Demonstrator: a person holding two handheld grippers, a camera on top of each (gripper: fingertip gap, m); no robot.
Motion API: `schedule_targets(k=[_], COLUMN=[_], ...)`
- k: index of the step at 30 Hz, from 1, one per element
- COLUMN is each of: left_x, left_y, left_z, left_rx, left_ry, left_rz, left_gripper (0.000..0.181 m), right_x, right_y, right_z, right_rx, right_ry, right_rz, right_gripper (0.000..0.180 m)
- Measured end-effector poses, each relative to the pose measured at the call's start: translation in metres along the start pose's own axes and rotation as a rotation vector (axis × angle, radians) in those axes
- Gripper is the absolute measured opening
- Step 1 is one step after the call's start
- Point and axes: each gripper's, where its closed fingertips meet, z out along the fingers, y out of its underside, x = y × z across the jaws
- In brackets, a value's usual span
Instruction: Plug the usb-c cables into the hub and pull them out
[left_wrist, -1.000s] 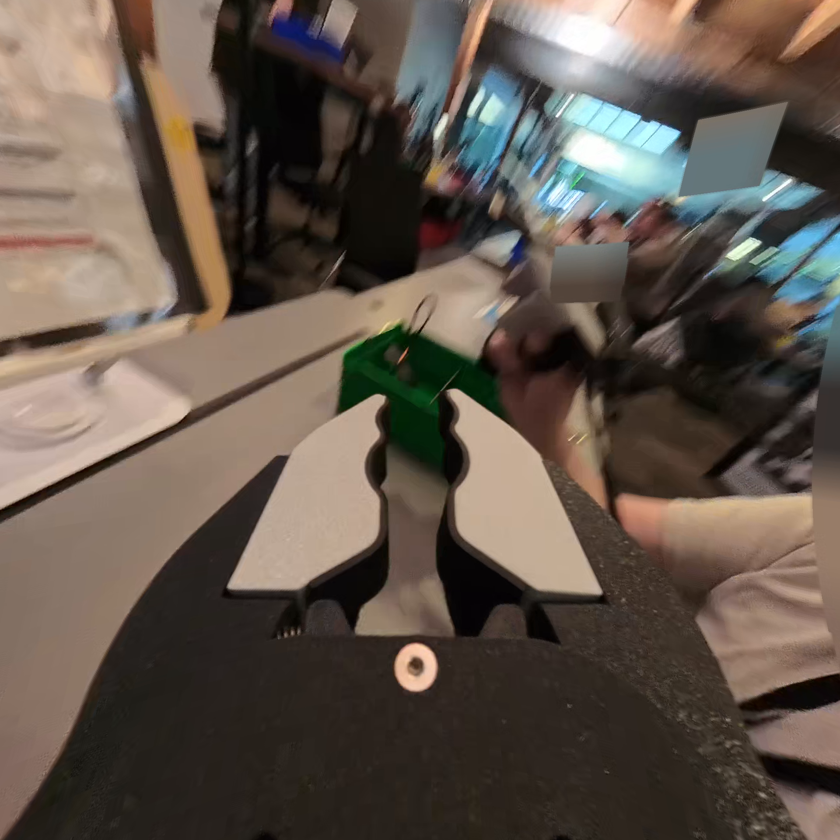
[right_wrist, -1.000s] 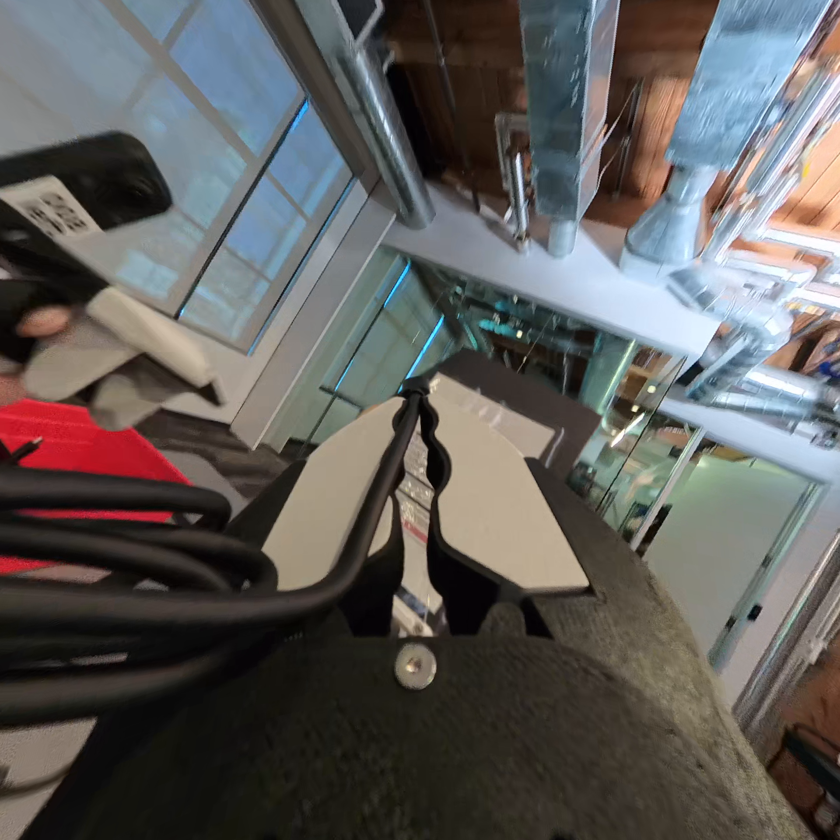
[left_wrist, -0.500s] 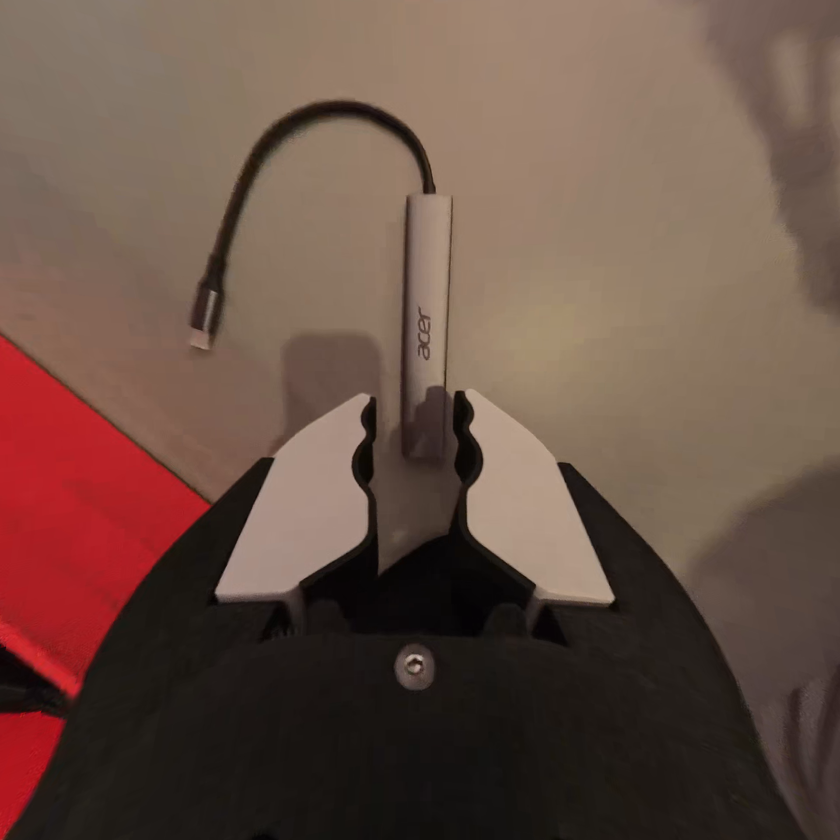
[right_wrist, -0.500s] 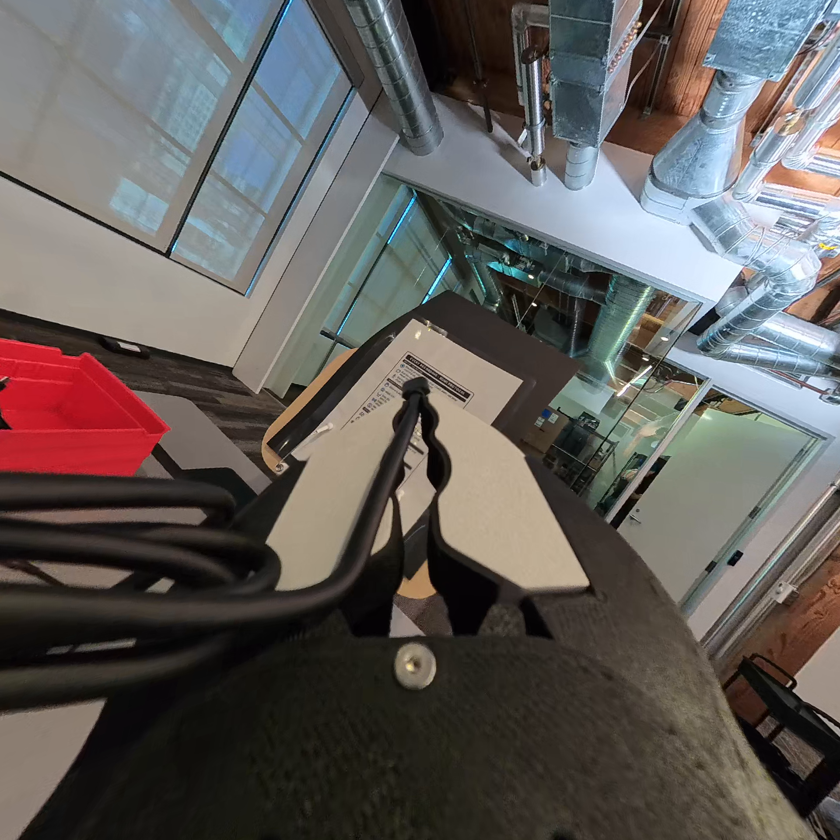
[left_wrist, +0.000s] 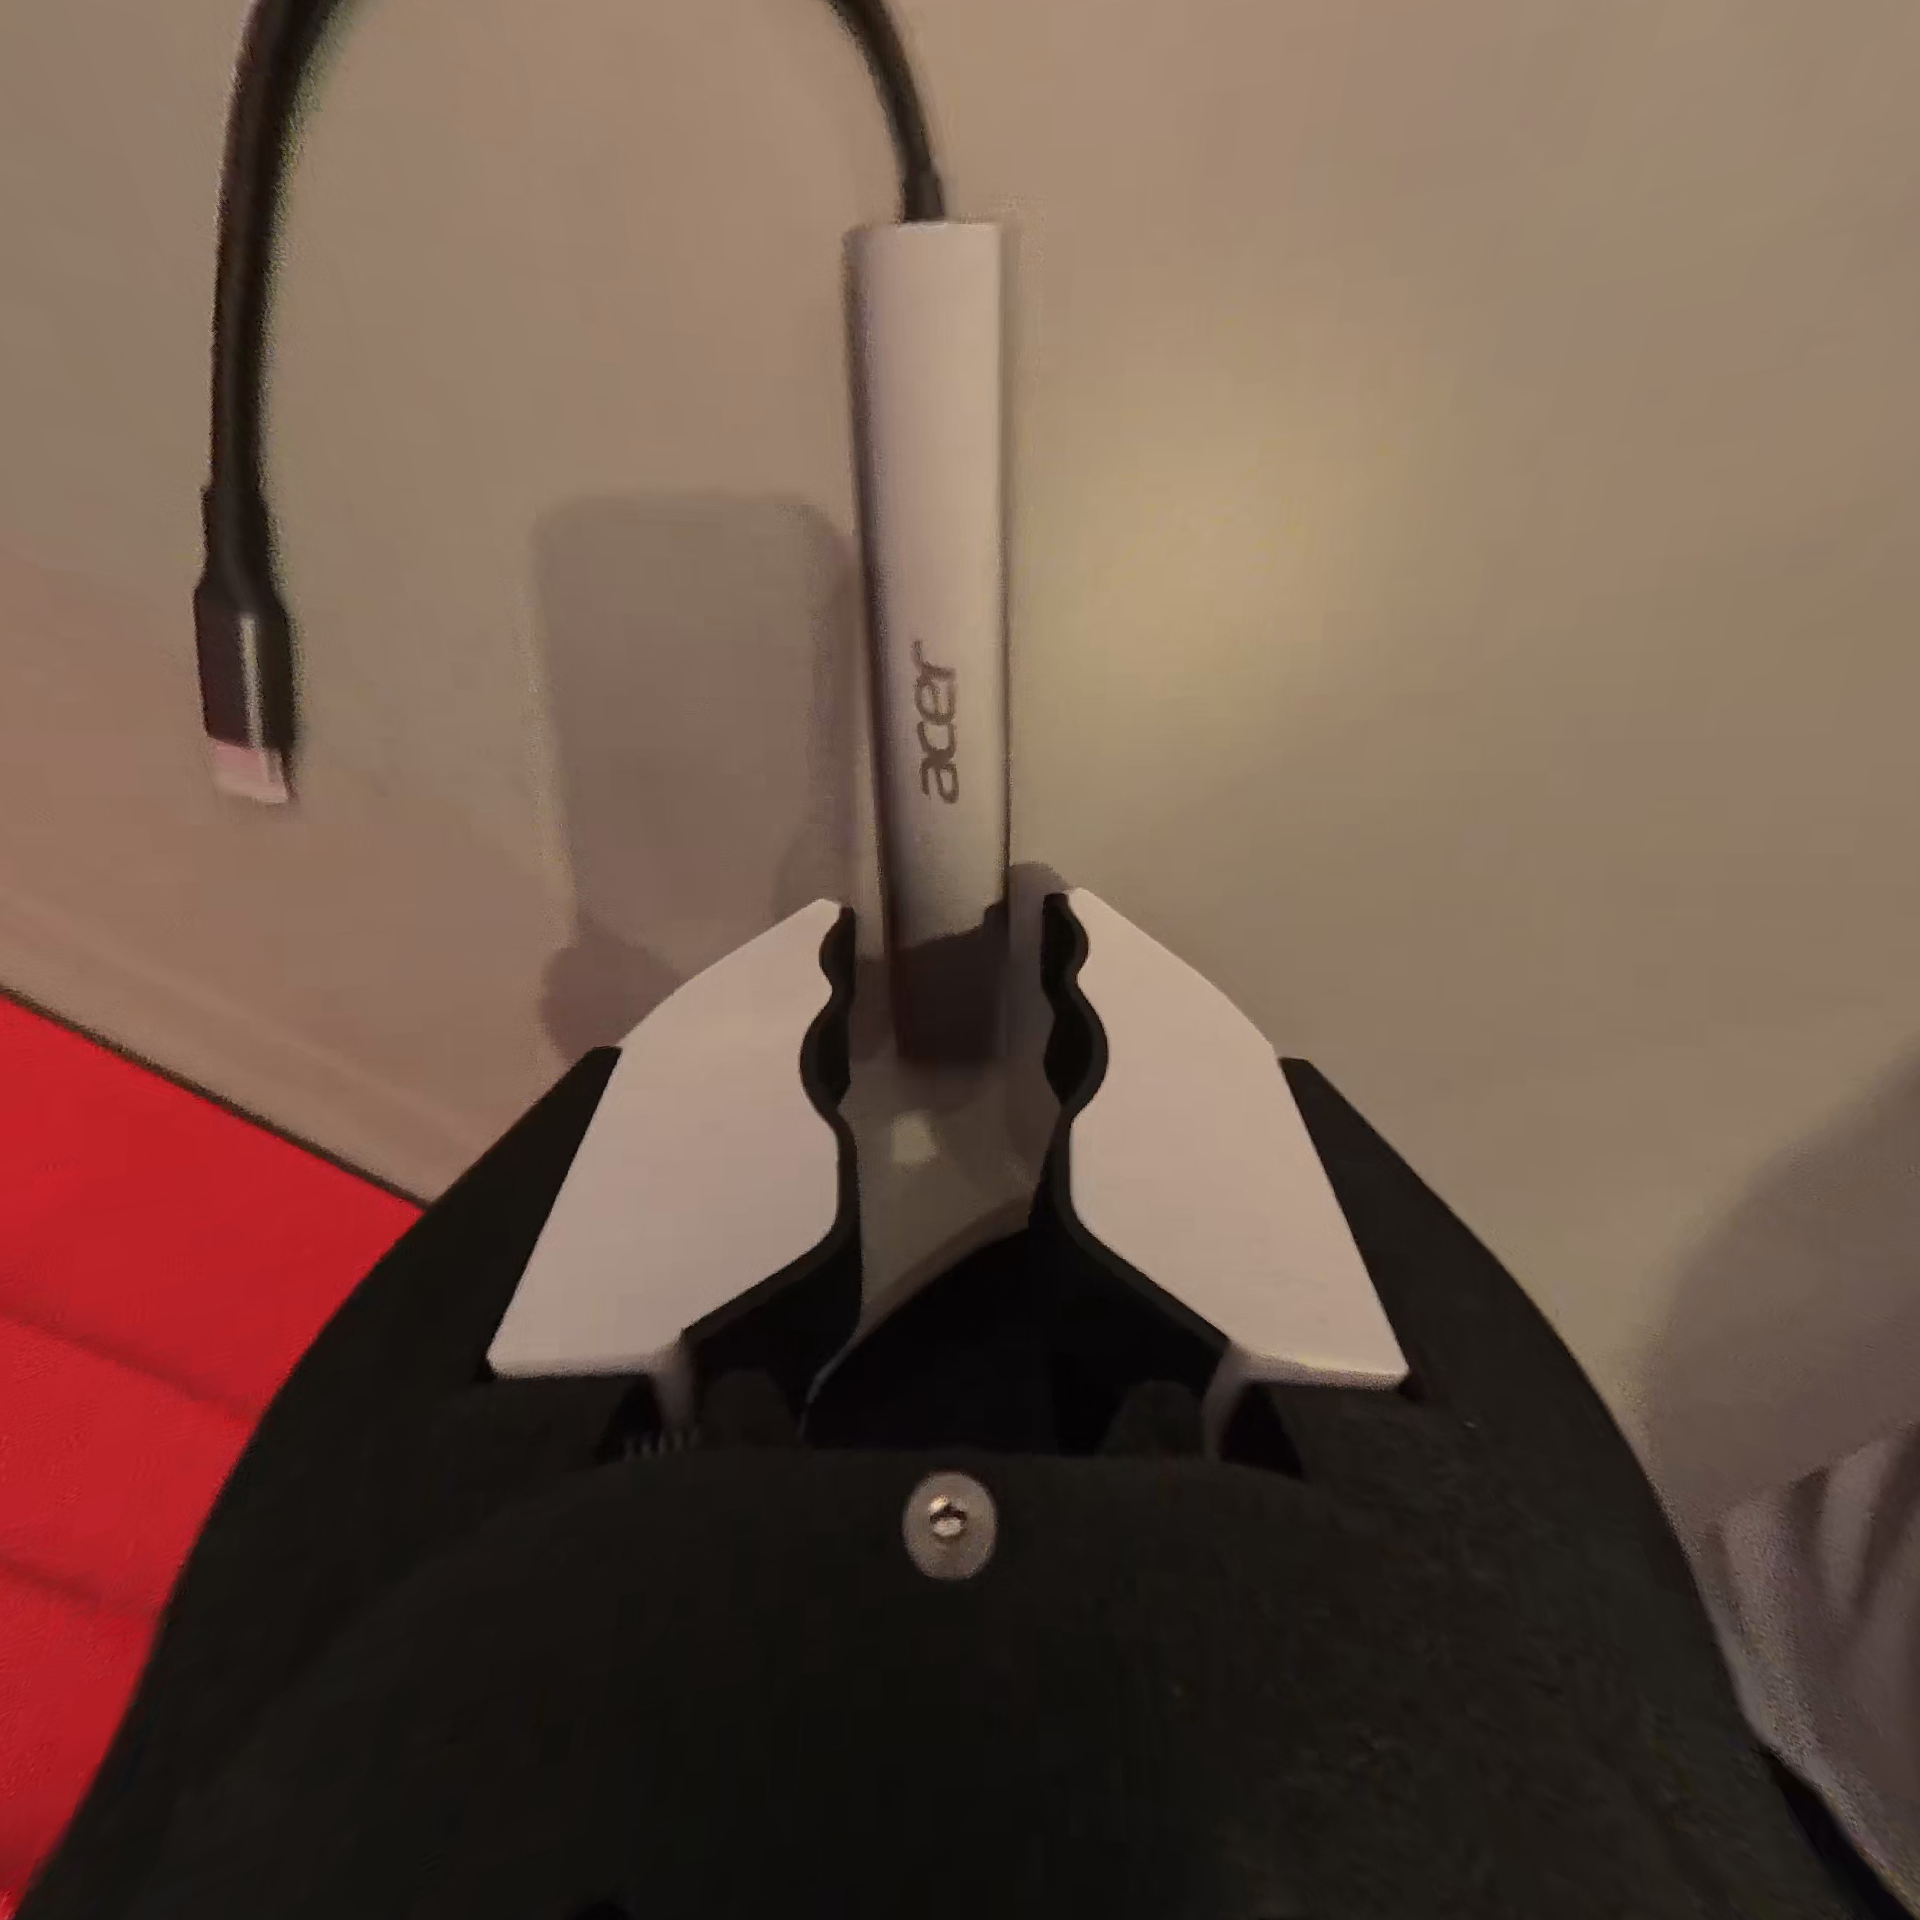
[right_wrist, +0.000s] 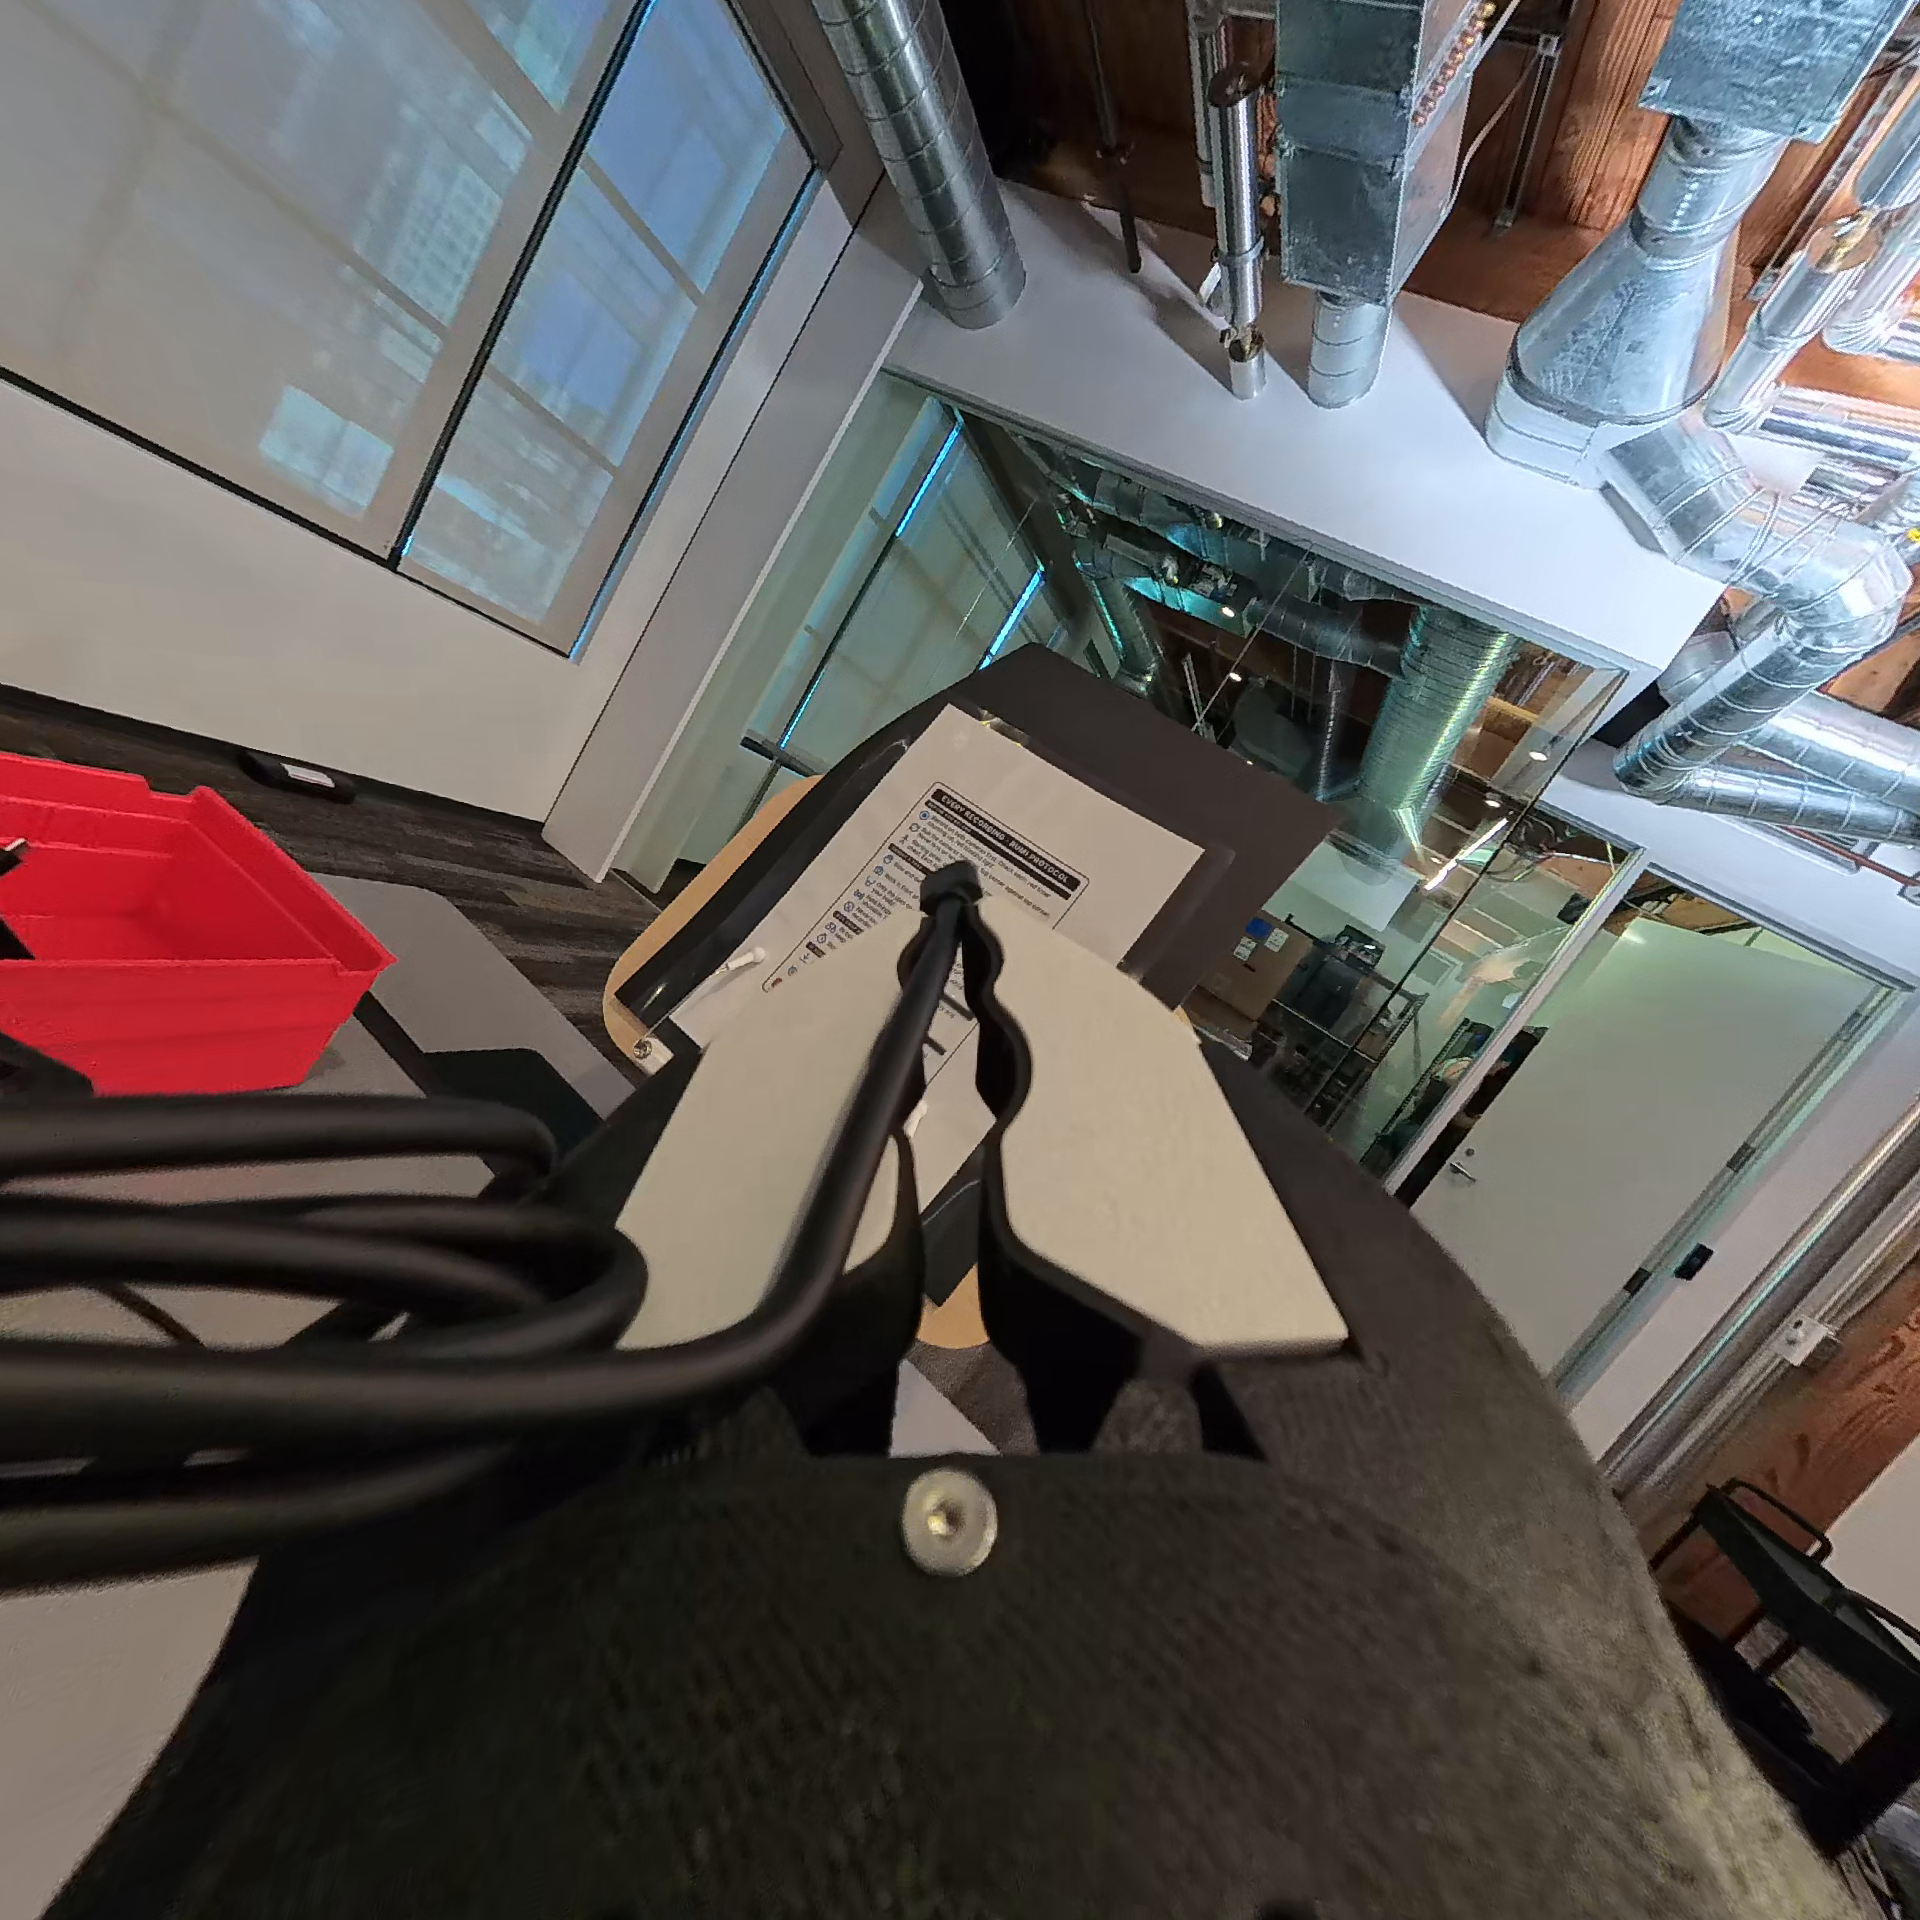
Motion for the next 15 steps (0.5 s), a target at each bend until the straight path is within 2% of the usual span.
schedule_targets(k=[1, 8, 10, 13, 15], left_x=[0.002, 0.007, 0.018, 0.048, 0.059], left_y=[-0.001, -0.002, -0.003, -0.016, -0.024], left_z=[0.0, 0.0, -0.002, -0.016, -0.026], left_rx=[-0.018, -0.148, -0.178, -0.147, -0.118], left_ry=[-0.005, 0.051, 0.21, 0.602, 0.779], left_rz=[0.039, 0.117, 0.04, -0.103, -0.147], left_gripper=[0.028, 0.022, 0.022, 0.022, 0.021], right_x=[0.0, -0.007, -0.012, -0.019, -0.022], right_y=[0.0, 0.005, 0.009, 0.017, 0.019], right_z=[0.0, 0.004, 0.008, 0.013, 0.015], right_rx=[-0.001, -0.016, -0.025, -0.052, -0.061], right_ry=[0.0, -0.034, -0.051, -0.072, -0.084], right_rz=[0.001, 0.006, 0.018, 0.014, 0.007], right_gripper=[0.005, 0.005, 0.005, 0.005, 0.005])
